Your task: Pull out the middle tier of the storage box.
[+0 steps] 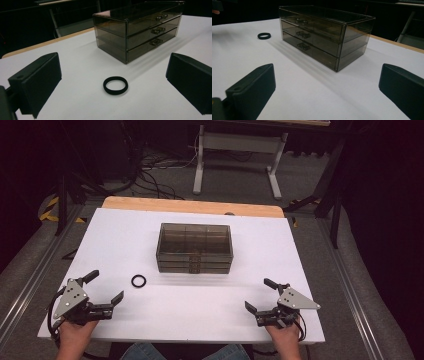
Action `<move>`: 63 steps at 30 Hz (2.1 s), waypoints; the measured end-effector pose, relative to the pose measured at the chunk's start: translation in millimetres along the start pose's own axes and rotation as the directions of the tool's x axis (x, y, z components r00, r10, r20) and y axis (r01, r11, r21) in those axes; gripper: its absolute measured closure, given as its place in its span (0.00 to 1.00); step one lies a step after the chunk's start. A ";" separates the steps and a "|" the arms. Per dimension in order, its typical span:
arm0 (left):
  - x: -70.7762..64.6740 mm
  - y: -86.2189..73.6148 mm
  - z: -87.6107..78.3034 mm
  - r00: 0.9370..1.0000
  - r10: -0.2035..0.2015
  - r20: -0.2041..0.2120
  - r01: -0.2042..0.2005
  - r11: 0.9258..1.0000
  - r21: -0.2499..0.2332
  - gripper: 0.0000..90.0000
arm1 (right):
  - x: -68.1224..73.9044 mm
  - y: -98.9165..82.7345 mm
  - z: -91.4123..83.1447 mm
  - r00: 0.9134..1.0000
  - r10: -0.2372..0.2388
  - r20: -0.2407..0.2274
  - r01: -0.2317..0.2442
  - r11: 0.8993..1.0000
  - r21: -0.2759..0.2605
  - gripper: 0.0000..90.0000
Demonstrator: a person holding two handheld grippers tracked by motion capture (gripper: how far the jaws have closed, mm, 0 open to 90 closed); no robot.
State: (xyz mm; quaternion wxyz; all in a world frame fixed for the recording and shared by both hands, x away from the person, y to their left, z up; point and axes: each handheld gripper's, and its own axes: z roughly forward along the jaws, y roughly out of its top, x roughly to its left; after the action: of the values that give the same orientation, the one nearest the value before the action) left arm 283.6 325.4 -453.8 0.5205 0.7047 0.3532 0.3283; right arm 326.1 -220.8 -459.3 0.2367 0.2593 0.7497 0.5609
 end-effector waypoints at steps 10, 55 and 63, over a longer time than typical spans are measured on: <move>-3.2 1.1 1.0 1.000 0.030 -0.002 -0.030 1.000 0.011 0.01 | 0.2 0.1 2.2 1.000 0.001 -0.006 -0.001 1.000 0.008 0.01; -0.6 1.1 0.1 1.000 0.022 0.001 -0.022 1.000 0.005 0.01 | 37.4 52.3 74.5 0.974 -0.077 -0.212 0.082 0.997 0.014 0.03; -0.5 1.1 0.1 1.000 0.022 0.001 -0.022 1.000 0.005 0.01 | 44.3 56.7 85.5 0.966 -0.097 -0.238 0.108 0.994 0.031 0.04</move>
State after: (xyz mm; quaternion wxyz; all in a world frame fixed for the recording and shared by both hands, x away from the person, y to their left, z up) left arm 283.6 324.7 -452.8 0.5151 0.7099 0.3462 0.3329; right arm 355.0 -117.0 -429.7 0.1690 0.1568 0.7971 0.5581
